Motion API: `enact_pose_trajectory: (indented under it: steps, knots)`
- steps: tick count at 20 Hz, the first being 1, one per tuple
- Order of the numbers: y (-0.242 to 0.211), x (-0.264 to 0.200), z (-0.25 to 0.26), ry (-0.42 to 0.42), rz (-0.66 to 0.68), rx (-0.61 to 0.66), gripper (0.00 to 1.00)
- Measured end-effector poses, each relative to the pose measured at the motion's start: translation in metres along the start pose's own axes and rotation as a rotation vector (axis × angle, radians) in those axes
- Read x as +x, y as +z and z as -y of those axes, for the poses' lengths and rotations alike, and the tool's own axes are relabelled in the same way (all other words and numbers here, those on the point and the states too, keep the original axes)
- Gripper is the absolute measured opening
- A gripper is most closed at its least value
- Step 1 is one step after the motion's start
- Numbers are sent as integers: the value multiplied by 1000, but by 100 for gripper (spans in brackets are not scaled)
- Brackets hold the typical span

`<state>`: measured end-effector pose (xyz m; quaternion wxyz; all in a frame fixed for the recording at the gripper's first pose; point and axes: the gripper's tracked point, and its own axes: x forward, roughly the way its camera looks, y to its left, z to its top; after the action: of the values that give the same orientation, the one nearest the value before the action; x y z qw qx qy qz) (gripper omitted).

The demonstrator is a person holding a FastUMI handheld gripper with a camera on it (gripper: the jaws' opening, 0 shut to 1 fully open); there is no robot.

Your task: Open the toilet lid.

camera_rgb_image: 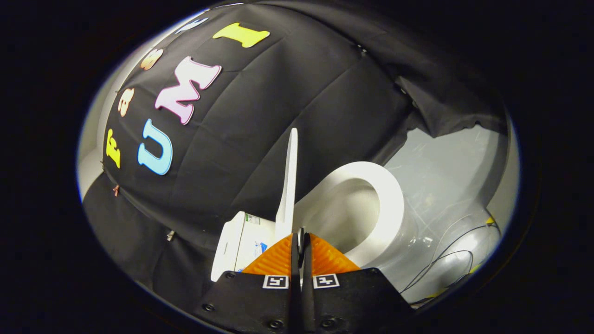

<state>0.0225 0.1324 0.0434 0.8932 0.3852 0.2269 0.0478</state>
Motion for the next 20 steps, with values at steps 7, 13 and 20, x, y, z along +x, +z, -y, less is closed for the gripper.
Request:
enact_pose_trajectory:
  steps: [7, 13, 20]
  knots:
    - [1, -8, -52, -65, 42, -157, 5]
    - [-1, -13, -93, -130, 76, -288, 5]
    - [-14, -19, -137, -193, 89, -405, 5]
